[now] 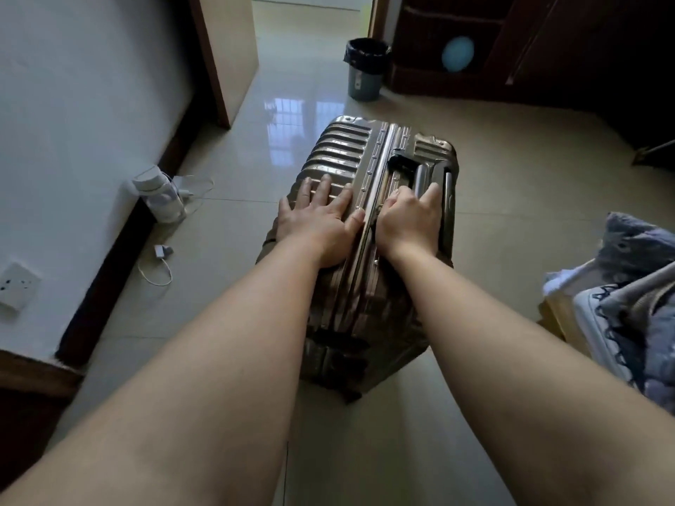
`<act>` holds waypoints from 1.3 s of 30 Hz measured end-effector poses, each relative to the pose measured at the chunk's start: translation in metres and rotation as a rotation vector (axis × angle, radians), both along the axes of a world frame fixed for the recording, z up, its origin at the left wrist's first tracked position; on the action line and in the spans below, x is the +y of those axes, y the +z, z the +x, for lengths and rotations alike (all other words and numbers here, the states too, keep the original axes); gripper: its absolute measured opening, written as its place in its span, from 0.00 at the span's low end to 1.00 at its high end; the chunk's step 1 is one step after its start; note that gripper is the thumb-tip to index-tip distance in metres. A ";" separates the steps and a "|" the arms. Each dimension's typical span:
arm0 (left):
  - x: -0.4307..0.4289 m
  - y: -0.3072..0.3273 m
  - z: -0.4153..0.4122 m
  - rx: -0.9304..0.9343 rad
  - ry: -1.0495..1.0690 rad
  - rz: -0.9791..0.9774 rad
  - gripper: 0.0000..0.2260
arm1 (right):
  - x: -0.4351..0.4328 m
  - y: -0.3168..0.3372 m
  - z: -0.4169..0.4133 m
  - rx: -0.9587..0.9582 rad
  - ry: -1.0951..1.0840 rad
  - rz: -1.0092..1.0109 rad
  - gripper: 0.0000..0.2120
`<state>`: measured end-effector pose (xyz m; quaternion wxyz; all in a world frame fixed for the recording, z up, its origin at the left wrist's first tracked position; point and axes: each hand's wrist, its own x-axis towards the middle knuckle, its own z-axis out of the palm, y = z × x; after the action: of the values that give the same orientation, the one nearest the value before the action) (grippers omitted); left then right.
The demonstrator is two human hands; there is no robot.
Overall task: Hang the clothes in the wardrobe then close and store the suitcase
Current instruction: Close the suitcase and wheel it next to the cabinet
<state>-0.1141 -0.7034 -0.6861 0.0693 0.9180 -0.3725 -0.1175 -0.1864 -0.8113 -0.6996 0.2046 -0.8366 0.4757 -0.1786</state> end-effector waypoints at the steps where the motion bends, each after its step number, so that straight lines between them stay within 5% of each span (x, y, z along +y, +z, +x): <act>1: -0.002 0.000 0.000 0.005 -0.004 0.005 0.26 | -0.001 0.001 -0.001 -0.002 0.000 0.005 0.20; 12: -0.069 0.004 0.022 0.047 -0.085 0.062 0.27 | -0.058 0.004 0.010 -0.001 -0.053 0.010 0.18; 39: -0.402 0.023 0.096 0.175 -0.323 0.181 0.28 | -0.359 0.015 0.063 0.001 -0.297 0.062 0.21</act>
<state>-0.0184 -1.1059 -0.6633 -0.0010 0.8351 -0.4953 -0.2392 -0.1230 -1.1707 -0.6844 0.2013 -0.7504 0.5996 -0.1917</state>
